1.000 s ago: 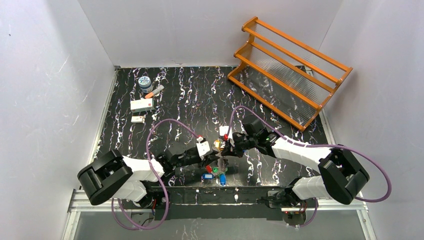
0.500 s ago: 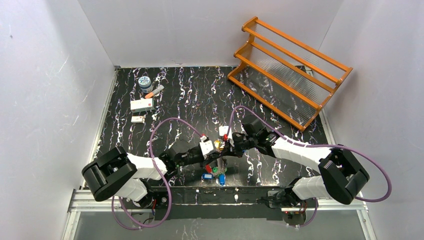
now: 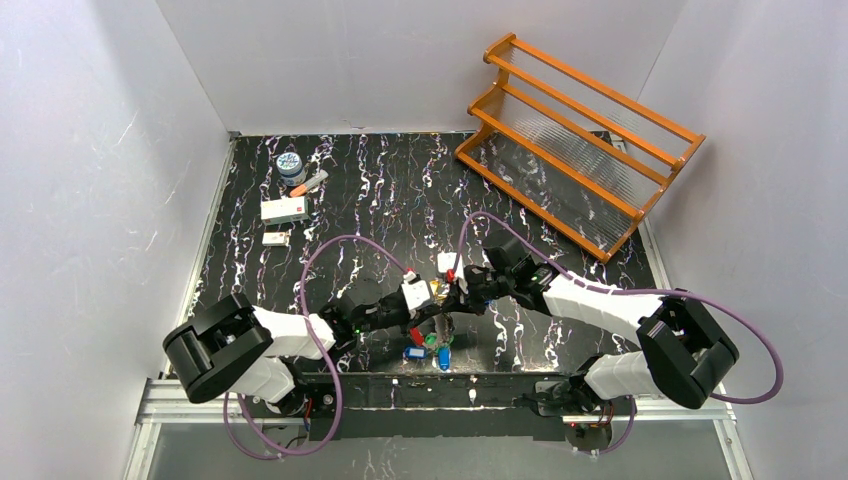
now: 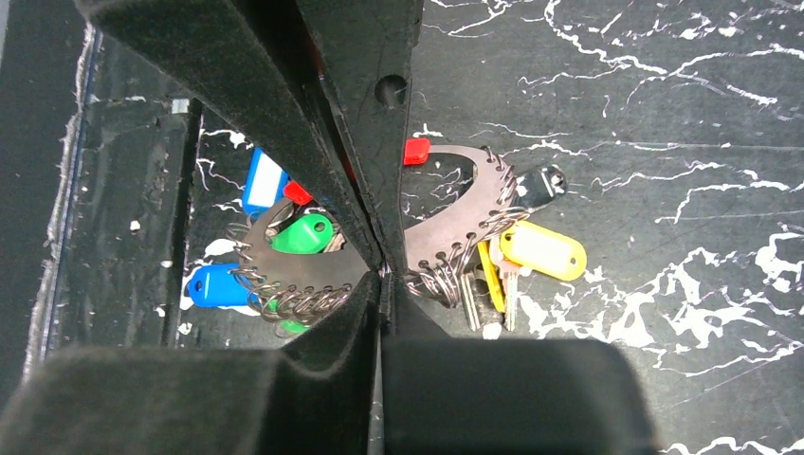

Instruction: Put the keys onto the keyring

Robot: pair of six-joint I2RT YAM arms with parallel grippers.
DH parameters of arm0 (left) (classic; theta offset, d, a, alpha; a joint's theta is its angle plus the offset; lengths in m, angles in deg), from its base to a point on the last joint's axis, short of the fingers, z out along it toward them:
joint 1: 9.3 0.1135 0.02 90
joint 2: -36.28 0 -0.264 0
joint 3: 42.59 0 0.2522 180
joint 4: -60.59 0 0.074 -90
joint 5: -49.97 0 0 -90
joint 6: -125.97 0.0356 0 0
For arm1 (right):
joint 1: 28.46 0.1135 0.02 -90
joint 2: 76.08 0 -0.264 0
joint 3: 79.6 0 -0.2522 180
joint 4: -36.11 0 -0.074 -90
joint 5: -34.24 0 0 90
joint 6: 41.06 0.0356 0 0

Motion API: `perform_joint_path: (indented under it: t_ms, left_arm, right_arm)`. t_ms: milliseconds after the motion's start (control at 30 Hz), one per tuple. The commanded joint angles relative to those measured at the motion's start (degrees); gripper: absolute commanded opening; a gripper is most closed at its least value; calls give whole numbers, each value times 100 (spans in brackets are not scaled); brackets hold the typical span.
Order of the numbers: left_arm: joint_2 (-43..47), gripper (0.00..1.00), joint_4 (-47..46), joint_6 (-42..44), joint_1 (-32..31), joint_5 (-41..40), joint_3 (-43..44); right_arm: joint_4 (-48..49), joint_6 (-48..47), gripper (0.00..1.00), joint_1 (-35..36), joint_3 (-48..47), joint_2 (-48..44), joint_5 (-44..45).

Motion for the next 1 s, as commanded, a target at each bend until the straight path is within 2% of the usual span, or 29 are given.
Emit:
perform_joint_path:
  t_ms: [0,67,167,533,967]
  left_arm:
    - [255,0,112,-11,-33,-201,31]
    - [366,0,117,-47,-33,-292,-30]
    - [560,0,106,-111,-35,-421,-126]
    - [1186,0,-398,-212,-34,-482,-568]
    - [1213,0,-1169,-217,-33,78,-786]
  right_arm:
    - [399,14,20,34,-132,-149,80]
    - [691,71,31,21,27,-239,163]
    - [1140,234,37,-53,206,-360,96]
    - [2786,927,35,-509,1055,-738,-896]
    - [3383,830,34,-574,1234,-691,-1846]
